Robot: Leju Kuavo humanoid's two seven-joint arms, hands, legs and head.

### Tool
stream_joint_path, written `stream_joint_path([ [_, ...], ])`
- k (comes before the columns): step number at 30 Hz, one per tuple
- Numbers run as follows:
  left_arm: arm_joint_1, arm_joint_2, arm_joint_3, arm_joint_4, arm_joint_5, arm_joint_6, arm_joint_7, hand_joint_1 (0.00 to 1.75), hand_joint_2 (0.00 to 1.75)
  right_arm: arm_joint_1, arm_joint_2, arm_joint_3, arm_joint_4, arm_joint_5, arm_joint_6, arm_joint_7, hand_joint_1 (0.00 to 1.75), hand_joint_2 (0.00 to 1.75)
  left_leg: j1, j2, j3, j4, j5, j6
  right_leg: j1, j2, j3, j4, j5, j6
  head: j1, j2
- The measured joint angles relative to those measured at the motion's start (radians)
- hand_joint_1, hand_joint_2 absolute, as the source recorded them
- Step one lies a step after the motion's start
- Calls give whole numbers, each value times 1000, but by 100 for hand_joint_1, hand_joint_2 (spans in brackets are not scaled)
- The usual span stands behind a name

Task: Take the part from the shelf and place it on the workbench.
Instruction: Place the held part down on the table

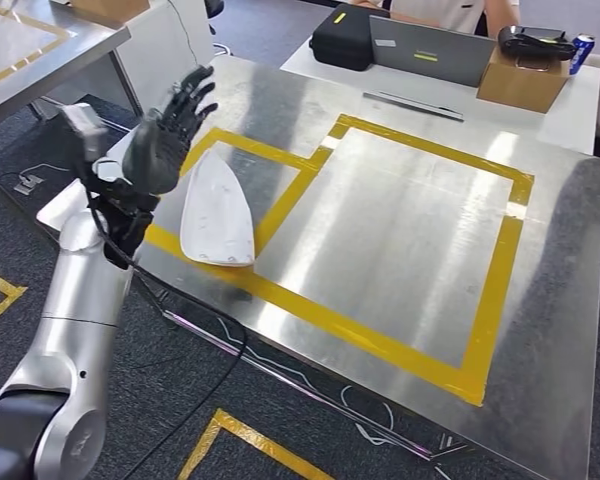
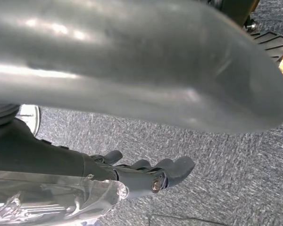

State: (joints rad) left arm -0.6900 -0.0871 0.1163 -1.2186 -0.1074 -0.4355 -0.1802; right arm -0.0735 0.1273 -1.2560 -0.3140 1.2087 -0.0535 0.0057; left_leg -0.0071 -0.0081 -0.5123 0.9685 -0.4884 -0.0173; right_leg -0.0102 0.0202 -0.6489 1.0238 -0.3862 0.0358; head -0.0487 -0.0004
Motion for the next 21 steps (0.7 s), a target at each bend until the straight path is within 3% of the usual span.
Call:
stream_joint_path([
  [3, 0, -10, 57, -84, 204, -7, 36, 0, 0, 1, 1, -1, 0, 0, 0, 0, 0, 0, 0, 0, 0, 0, 0, 0, 0, 0, 0, 0, 0, 0, 0, 0],
  [7, 3, -9, 103, -145, 265, 13, 37, 0, 0, 1, 3, -3, 0, 2, -1, 1, 0, 0, 1, -1, 0, 0, 2, 0, 1, -3, 0, 0, 0, 0, 0, 0],
  [9, 4, -12, 135, -180, 269, 68, 19, 0, 0, -1, 4, -3, 0, 7, -2, 8, 0, 0, 1, -1, 0, 0, 3, 0, 1, -3, 1, 0, 1, -1, 0, 0],
  [14, -7, -31, 284, -324, 101, 272, -7, 0, 0, 0, 15, -3, 0, 16, -11, 33, 0, 0, 1, 0, 0, 0, 3, -1, 1, -1, 0, 0, 2, -2, 0, 0],
  [21, -38, -37, 466, -462, -79, 303, -22, 0, 0, -4, 32, -3, -2, 15, -20, 48, 0, 0, 1, 0, 0, 0, 3, -1, 2, -2, 0, 0, 2, -2, 0, 0],
])
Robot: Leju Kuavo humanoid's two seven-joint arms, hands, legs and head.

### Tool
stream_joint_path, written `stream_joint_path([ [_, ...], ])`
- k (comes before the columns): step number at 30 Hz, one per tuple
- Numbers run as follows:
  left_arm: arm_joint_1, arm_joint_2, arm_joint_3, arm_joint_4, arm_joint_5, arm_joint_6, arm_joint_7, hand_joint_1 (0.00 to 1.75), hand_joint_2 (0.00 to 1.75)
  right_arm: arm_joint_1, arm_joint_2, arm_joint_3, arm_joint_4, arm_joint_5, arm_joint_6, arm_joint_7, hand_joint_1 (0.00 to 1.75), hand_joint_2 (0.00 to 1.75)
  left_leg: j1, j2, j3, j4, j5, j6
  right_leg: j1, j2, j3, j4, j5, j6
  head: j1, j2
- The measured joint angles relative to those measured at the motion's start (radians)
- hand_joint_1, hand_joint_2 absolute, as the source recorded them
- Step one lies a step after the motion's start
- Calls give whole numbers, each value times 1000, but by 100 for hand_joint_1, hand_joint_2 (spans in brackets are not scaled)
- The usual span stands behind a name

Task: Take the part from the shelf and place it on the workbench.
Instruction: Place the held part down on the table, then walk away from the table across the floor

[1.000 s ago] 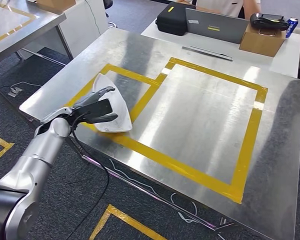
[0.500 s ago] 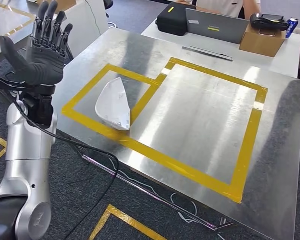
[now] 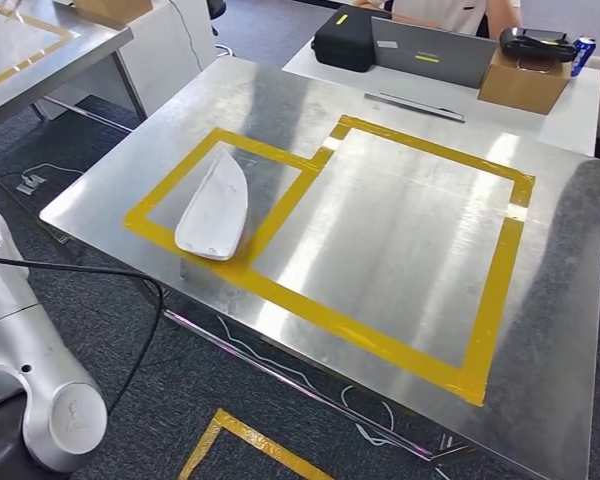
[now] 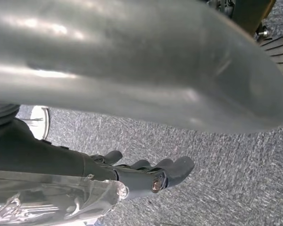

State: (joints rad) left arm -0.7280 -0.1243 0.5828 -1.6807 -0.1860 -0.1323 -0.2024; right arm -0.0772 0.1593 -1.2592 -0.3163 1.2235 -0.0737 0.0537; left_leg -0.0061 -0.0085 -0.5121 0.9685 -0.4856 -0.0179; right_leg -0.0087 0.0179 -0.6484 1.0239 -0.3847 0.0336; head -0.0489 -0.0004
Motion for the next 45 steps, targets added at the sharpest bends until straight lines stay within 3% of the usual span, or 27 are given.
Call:
stream_joint_path([
  [9, -26, 49, 154, -73, -118, 11, -44, 0, 0, 2, 13, -4, -15, -2, -9, 46, 0, 0, 0, 0, 1, 0, 0, 0, 0, 0, 1, 0, 0, 0, 0, 0],
  [20, 13, 137, 408, -156, 26, -48, -47, 0, 0, 4, 19, -7, -28, 5, -19, 103, 0, 0, 1, -1, 1, 0, -1, -1, 1, -1, 2, 0, -1, -2, 0, 0],
  [25, 96, 191, 524, -167, 9, -37, -108, 0, 0, 4, 28, -18, -37, -13, -22, 104, 0, 0, 1, 0, 0, 0, -2, -2, 1, 1, 2, 0, -2, -3, 0, 0],
  [30, 238, 268, 604, -64, -60, 48, -355, 0, 0, 7, 46, -32, -48, -35, -28, 103, 0, 0, 2, 0, 2, -1, -2, -3, 3, 1, 2, 0, -4, -4, 0, 0],
  [32, 290, 282, 624, -11, -81, 83, -401, 0, 0, 7, 57, -39, -53, -41, -32, 103, 0, 0, 2, 0, 2, -1, -2, -3, 3, 0, 3, 0, -5, -5, 0, 0],
  [38, 441, 271, 671, 138, -92, 195, -444, 0, 0, 9, 85, -49, -65, -44, -45, 110, 0, 0, 3, 0, 3, -1, -4, -5, 5, 1, 3, 0, -5, -5, 0, 0],
  [42, 477, 266, 685, 179, -95, 205, -438, 0, 0, 8, 91, -54, -72, -44, -46, 112, 0, 0, 3, 0, 3, -1, -4, -4, 5, 0, 4, 0, -5, -6, 0, 0],
  [45, 504, 259, 689, 215, -130, 233, -389, 0, 0, 8, 99, -57, -78, -47, -61, 113, 0, 0, 2, 0, 3, -1, -5, -3, 3, 0, 5, -1, -5, -6, 0, 0],
])
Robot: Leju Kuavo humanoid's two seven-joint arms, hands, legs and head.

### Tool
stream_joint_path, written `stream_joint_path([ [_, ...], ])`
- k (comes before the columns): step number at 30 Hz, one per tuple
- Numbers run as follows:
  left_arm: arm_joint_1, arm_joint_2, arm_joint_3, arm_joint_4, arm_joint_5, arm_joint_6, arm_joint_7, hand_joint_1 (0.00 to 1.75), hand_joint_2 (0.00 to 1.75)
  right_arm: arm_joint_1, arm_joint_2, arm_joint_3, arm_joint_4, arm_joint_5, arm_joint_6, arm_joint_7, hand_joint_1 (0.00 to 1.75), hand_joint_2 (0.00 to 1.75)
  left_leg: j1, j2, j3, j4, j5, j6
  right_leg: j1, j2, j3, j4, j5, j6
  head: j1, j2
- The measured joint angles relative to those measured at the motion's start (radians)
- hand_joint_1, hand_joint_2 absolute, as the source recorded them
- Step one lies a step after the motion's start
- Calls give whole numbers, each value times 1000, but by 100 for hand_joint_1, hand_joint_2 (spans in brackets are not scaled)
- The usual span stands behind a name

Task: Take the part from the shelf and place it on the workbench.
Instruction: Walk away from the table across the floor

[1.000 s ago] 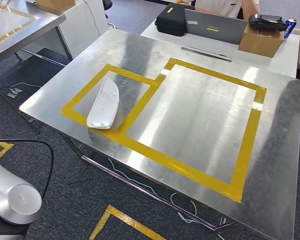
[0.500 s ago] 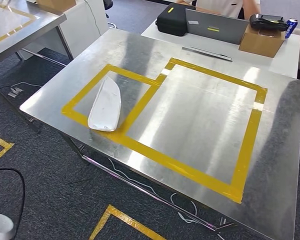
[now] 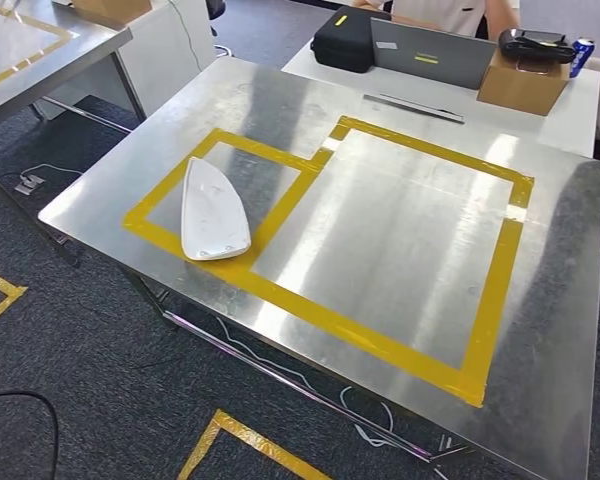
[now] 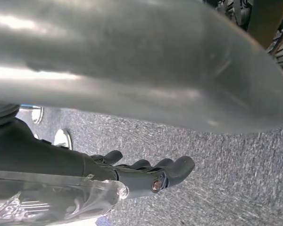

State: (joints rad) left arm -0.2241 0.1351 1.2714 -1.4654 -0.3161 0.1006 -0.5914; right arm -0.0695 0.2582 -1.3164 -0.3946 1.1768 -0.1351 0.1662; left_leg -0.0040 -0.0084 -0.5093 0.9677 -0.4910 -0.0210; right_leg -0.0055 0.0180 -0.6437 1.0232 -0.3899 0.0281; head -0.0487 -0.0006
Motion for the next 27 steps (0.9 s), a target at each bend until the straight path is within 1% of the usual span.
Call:
stream_joint_path([
  [2, 36, -17, 0, 55, -27, -1, 30, 0, 0, 0, 11, -3, -10, -6, -29, -13, 0, 0, -2, 0, 1, 0, -1, 2, -3, 1, 0, -1, 0, 1, 0, 0],
  [4, 84, -49, -4, 131, -72, -44, 47, 0, 0, -1, 25, -8, -31, -26, -53, -30, 0, 0, -5, 1, 2, 0, -2, 4, -5, 2, 0, -1, -1, 3, -1, 0],
  [6, 139, -91, -19, 227, -176, -106, 52, 0, 0, -3, 39, -16, -60, -63, -56, -37, 0, 0, -8, 1, 2, 0, -4, 7, -8, 2, 1, -1, -2, 7, -1, 0],
  [8, 185, -135, -34, 331, -308, -139, 39, 0, 0, -4, 48, -27, -85, -98, -51, -38, 0, 0, -11, 1, 3, 1, -5, 11, -11, 2, 3, -3, -1, 12, -1, 0],
  [10, 210, -167, -37, 404, -391, -154, 26, 0, 0, -4, 52, -36, -99, -117, -50, -38, 0, 0, -12, 1, 2, 2, -4, 16, -12, 3, 6, -9, 2, 18, -1, 0],
  [12, 218, -186, -34, 439, -433, -176, 29, 0, 0, -4, 53, -39, -107, -126, -51, -38, 0, 0, -7, 2, 4, -2, 4, 24, -10, 2, 7, -13, 5, 26, -1, 0],
  [13, 219, -193, -33, 451, -458, -191, 43, 0, 0, -4, 53, -40, -110, -128, -52, -38, 0, 0, -4, 2, 5, -5, 10, 29, -9, 0, 4, -4, -6, 30, 0, 0],
  [14, 220, -203, -32, 465, -490, -209, 69, 0, 0, -4, 52, -41, -113, -126, -53, -38, 0, 0, -1, 3, 6, -8, 16, 33, -8, -3, -7, 26, -29, 33, 2, 0],
  [15, 222, -216, -32, 485, -522, -221, 99, 0, 0, -5, 52, -41, -115, -123, -55, -39, 0, 0, 2, 4, 7, -10, 18, 35, -8, -6, -25, 76, -64, 35, 3, 0],
  [16, 222, -233, -30, 514, -549, -225, 130, 0, 0, -5, 52, -41, -117, -119, -56, -38, 0, 0, 2, 5, 6, -10, 19, 36, -8, -9, -49, 144, -102, 36, 4, 0],
  [17, 221, -256, -26, 550, -563, -220, 158, 0, 0, -5, 52, -41, -118, -120, -57, -37, 0, 0, 2, 5, 5, -10, 19, 37, -8, -9, -74, 214, -134, 37, 4, 0],
  [18, 217, -279, -20, 587, -567, -208, 177, 0, 0, -5, 52, -41, -119, -124, -59, -36, 0, 0, 2, 6, 4, -9, 19, 37, -7, -10, -91, 263, -152, 39, 4, 0],
  [19, 213, -305, -11, 629, -566, -194, 198, 0, 0, -5, 52, -41, -119, -128, -60, -34, 0, 0, 2, 6, 3, -8, 19, 37, -7, -10, -90, 278, -151, 40, 5, 0],
  [20, 209, -331, -3, 669, -564, -178, 220, 0, 0, -6, 51, -41, -120, -130, -61, -29, 0, 0, 3, 5, 3, -6, 19, 36, -7, -10, -68, 248, -131, 40, 5, 0],
  [21, 205, -353, 3, 705, -562, -161, 236, 0, 0, -7, 51, -40, -120, -128, -61, -24, 0, 0, 4, 5, 2, -4, 18, 35, -7, -10, -28, 184, -101, 40, 5, 0],
  [22, 201, -373, 10, 740, -560, -144, 249, 0, 0, -9, 50, -39, -120, -125, -61, -18, 0, 0, 5, 5, 2, -2, 17, 31, -7, -10, 18, 109, -81, 39, 5, 0],
  [23, 197, -384, 15, 766, -559, -135, 249, 0, 0, -11, 49, -37, -120, -125, -61, -13, 0, 0, 5, 4, 0, 0, 16, 26, -6, -9, 55, 49, -66, 34, 5, 0],
  [24, 192, -391, 19, 785, -560, -135, 240, 0, 0, -13, 49, -37, -120, -129, -61, -11, 0, 0, 5, 4, -1, 3, 16, 20, -4, -8, 77, 11, -62, 29, 5, 0],
  [25, 188, -393, 22, 800, -563, -144, 225, 0, 0, -15, 49, -36, -120, -135, -61, -10, 0, 0, 5, 4, -3, 4, 18, 13, -2, -6, 83, -1, -66, 22, 4, 0],
  [26, 184, -393, 23, 809, -566, -156, 212, 0, 0, -16, 49, -36, -120, -141, -61, -8, 0, 0, 4, 4, -5, 5, 20, 7, 0, -5, 81, 0, -62, 15, 4, 0],
  [27, 182, -393, 23, 813, -568, -165, 203, 0, 0, -17, 49, -36, -120, -145, -62, -7, 0, 0, 4, 4, -5, 6, 22, 4, 0, -5, 78, -1, -63, 12, 4, 0],
])
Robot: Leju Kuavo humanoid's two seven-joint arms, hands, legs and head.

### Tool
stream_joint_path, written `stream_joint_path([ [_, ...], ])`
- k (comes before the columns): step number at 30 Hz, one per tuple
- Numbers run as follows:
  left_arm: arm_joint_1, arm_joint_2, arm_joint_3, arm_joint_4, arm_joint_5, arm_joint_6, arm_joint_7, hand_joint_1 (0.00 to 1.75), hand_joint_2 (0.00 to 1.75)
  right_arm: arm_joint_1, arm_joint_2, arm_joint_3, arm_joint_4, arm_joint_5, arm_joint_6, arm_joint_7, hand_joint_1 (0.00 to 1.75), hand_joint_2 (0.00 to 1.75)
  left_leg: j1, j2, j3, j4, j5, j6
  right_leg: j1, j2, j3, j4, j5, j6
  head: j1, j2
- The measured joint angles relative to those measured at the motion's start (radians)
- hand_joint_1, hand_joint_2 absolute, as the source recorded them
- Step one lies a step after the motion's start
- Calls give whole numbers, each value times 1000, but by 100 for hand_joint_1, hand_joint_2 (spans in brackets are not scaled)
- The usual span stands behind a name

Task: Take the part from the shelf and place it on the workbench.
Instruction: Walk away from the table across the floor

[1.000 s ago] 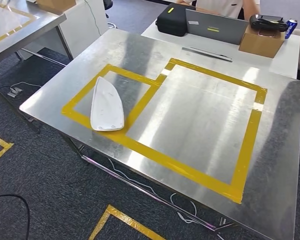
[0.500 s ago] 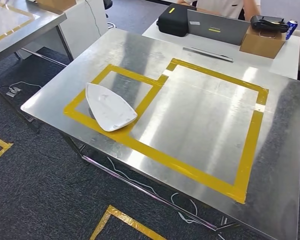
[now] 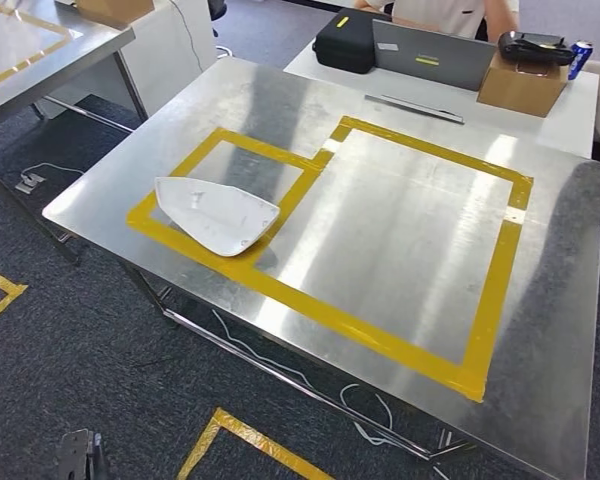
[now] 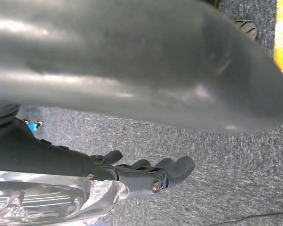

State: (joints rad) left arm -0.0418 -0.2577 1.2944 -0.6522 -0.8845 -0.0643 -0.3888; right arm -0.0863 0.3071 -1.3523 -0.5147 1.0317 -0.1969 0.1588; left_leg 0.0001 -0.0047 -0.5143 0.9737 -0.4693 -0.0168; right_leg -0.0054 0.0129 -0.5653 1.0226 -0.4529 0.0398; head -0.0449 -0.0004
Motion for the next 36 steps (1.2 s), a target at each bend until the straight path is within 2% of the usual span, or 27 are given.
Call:
stream_joint_path([
  [3, -1, 1, 0, 2, -2, -11, -8, 0, 0, 0, 0, 0, 0, -4, 0, 1, 0, 0, 0, 0, -1, -1, 2, -3, 1, 0, -2, 1, 0, -4, 0, 0],
  [4, -1, 2, 0, 2, -3, -25, -14, 0, 0, 0, 0, 0, 0, -4, 0, 1, 0, 0, 1, 0, -8, 11, -13, -9, -1, -1, -7, 0, 4, -11, -2, 0],
  [7, -7, 5, 3, 6, -26, -60, 6, 0, 0, -1, 0, 2, 0, -24, 11, -18, 0, 0, 4, 0, -94, 221, -153, -30, -4, -5, -45, -5, 34, -36, -7, 0],
  [8, -8, 5, 1, 11, -52, -59, 26, 0, 0, -1, 0, 3, 1, -32, 13, -24, 0, 0, 4, 0, -111, 279, -177, -32, -3, -6, -58, -4, 44, -37, -8, 0],
  [9, -6, 5, -4, 17, -89, -56, 41, 0, 0, -1, 0, 3, 2, -36, 11, -26, 0, 0, 5, 0, -99, 273, -161, -31, -3, -6, -68, -4, 52, -36, -8, 0],
  [10, -3, 5, -11, 25, -121, -54, 48, 0, 0, -1, -1, 3, 3, -36, 9, -26, 0, 0, 5, 0, -69, 232, -132, -30, -3, -5, -77, -4, 61, -34, -8, 0],
  [12, -2, 5, -22, 38, -153, -55, 43, 0, 0, -1, -2, 5, 6, -32, 9, -25, 0, 0, 8, -1, 22, 95, -82, -27, -2, -4, -94, -3, 78, -25, -9, 0],
  [13, -4, 4, -24, 44, -153, -57, 37, 0, 0, -1, -2, 6, 7, -32, 12, -22, 0, 0, 8, -2, 57, 37, -72, -24, -1, -4, -101, -2, 88, -19, -8, 0],
  [14, -6, 2, -24, 49, -152, -59, 33, 0, 0, -2, -2, 6, 8, -35, 14, -19, 0, 0, 6, -3, 76, 0, -70, -19, 1, -4, -106, -2, 98, -13, -8, 0],
  [15, -7, 1, -24, 55, -149, -60, 31, 0, 0, -2, -3, 6, 10, -41, 17, -15, 0, 0, 4, -4, 80, -17, -69, -12, 1, -4, -110, -5, 109, -7, -8, 0],
  [17, -4, 0, -22, 64, -139, -59, 35, 0, 0, 0, -3, 5, 14, -58, 16, -13, 0, 0, 1, -2, 64, -17, -54, 4, -4, -5, -117, -11, 119, 5, -7, 0],
  [18, -3, 0, -21, 68, -134, -58, 38, 0, 0, 1, -3, 4, 17, -64, 15, -14, 0, 0, 1, 0, 55, -17, -44, 13, -6, -5, -124, 1, 100, 10, -6, 0],
  [19, -3, 0, -20, 71, -131, -57, 40, 0, 0, 1, -4, 3, 19, -68, 13, -15, 0, 0, 2, 2, 45, -17, -33, 21, -7, -6, -135, 33, 61, 14, -5, 0],
  [21, -4, 1, -18, 76, -129, -57, 41, 0, 0, 0, -4, 2, 21, -71, 12, -16, 0, 0, 0, 3, 21, -17, -12, 30, -6, -7, -165, 156, -45, 18, -3, 0],
  [22, -4, 0, -18, 78, -129, -57, 41, 0, 0, -1, -4, 2, 22, -72, 12, -16, 0, 0, -2, 4, 8, -16, -2, 31, -5, -7, -176, 223, -82, 18, -3, 0],
  [23, -4, 0, -18, 81, -127, -56, 43, 0, 0, -1, -4, 2, 23, -71, 12, -16, 0, 0, -3, 4, -5, -15, 8, 31, -5, -7, -175, 267, -96, 17, -2, 0],
  [24, -4, 0, -18, 84, -123, -54, 47, 0, 0, -1, -5, 2, 24, -65, 10, -16, 0, 0, -4, 4, -19, -13, 18, 30, -4, -7, -157, 278, -87, 15, -3, 0],
  [25, -5, -1, -16, 86, -118, -52, 54, 0, 0, -1, -5, 4, 25, -53, 8, -16, 0, 0, -4, 4, -31, -11, 27, 29, -2, -7, -119, 251, -65, 12, -3, 0],
  [26, -7, -1, -14, 88, -114, -52, 65, 0, 0, -1, -6, 8, 25, -37, 5, -16, 0, 0, -5, 4, -42, -9, 35, 26, -1, -7, -67, 193, -43, 9, -2, 0],
  [27, -9, -2, -11, 91, -113, -52, 76, 0, 0, -2, -8, 14, 25, -20, 4, -16, 0, 0, -6, 4, -51, -7, 42, 23, 2, -7, -7, 118, -34, 5, -2, 0],
  [28, -11, -2, -9, 94, -118, -55, 84, 0, 0, -4, -9, 21, 25, -10, 9, -16, 0, 0, -7, 4, -57, -5, 49, 18, 3, -7, 44, 47, -37, 1, -3, 0],
  [29, -12, -2, -8, 97, -125, -55, 89, 0, 0, -6, -10, 27, 25, -5, 19, -16, 0, 0, -7, 4, -61, -4, 56, 13, 6, -7, 74, -2, -45, -3, -3, 0],
  [30, -13, 0, -7, 100, -133, -53, 89, 0, 0, -7, -11, 31, 25, -5, 32, -16, 0, 0, -7, 5, -64, -3, 63, 7, 8, -6, 86, -29, -53, -7, -3, 0],
  [32, -13, 6, -7, 104, -144, -45, 88, 0, 0, -6, -11, 34, 28, -16, 52, -16, 0, 0, -4, 5, -69, -2, 72, -5, 10, -7, 75, -37, -43, -18, -2, 0],
  [33, -13, 10, -7, 106, -148, -41, 87, 0, 0, -5, -11, 35, 32, -24, 57, -16, 0, 0, -2, 5, -74, 8, 57, -12, 9, -8, 67, -38, -35, -26, -2, 0],
  [34, -13, 13, -7, 108, -151, -38, 87, 0, 0, -5, -11, 35, 36, -32, 59, -16, 0, 0, 0, 5, -85, 32, 26, -19, 7, -10, 59, -40, -24, -34, -4, 0],
  [36, -16, 17, -6, 111, -154, -32, 87, 0, 0, -6, -12, 35, 46, -35, 59, -14, 0, 0, 2, 4, -121, 137, -72, -30, 5, -11, 36, -41, -2, -42, -7, 0],
])
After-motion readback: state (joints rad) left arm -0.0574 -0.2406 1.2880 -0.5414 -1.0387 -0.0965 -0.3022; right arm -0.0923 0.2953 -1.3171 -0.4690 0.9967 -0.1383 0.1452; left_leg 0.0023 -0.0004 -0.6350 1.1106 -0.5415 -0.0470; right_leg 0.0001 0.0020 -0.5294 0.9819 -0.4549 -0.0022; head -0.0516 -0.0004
